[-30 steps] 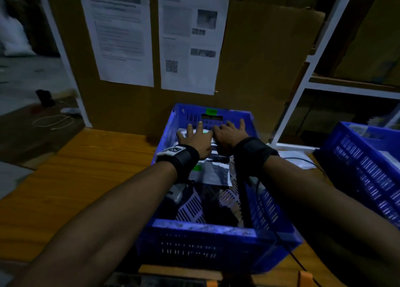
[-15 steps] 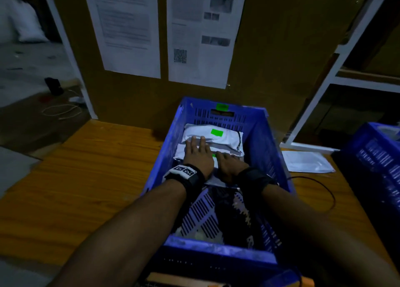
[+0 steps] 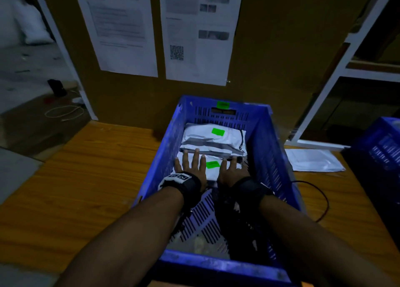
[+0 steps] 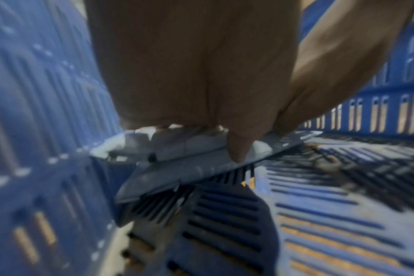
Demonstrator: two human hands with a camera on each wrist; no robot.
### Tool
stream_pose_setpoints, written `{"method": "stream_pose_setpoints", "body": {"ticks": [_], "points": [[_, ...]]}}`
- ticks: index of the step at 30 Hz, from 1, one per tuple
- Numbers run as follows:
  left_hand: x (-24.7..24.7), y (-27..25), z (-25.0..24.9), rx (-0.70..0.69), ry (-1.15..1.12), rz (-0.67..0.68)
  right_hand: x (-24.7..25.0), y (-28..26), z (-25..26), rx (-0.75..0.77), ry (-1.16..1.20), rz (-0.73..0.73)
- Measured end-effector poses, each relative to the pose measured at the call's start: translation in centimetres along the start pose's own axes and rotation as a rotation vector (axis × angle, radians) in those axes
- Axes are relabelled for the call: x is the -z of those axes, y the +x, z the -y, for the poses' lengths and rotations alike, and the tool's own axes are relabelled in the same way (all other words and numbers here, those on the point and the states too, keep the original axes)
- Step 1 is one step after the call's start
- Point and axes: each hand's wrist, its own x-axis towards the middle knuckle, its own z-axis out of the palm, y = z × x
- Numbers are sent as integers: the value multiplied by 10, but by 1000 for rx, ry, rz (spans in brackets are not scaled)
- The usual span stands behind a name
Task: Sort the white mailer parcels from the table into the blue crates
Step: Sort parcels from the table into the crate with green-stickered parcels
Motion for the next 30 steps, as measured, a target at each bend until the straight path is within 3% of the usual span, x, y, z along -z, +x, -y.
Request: {"method": "stream_pose_setpoints", "body": {"ticks": [1,4,8,12,21,25,30], "points": [[0,1,0,11,11,6,14,-14,8,-21,-21,183],[13,0,-2,45,49,79,26,-33,14,-15,-24,39],[29,-2,-11,-23,37,165,37,-34,15,-45,-37,119],[8,2,1,-61,-10,235,19,-22,13,-23,-22,151],[-11,1,4,-100,8,113,5,-18,6,124,-183,36],[-9,9,2,-65,-19,161,7,-19,12,117,-171,-80],[-5,8,-2,-64,-8,198,0,-15,7,83,-188,-47]]}}
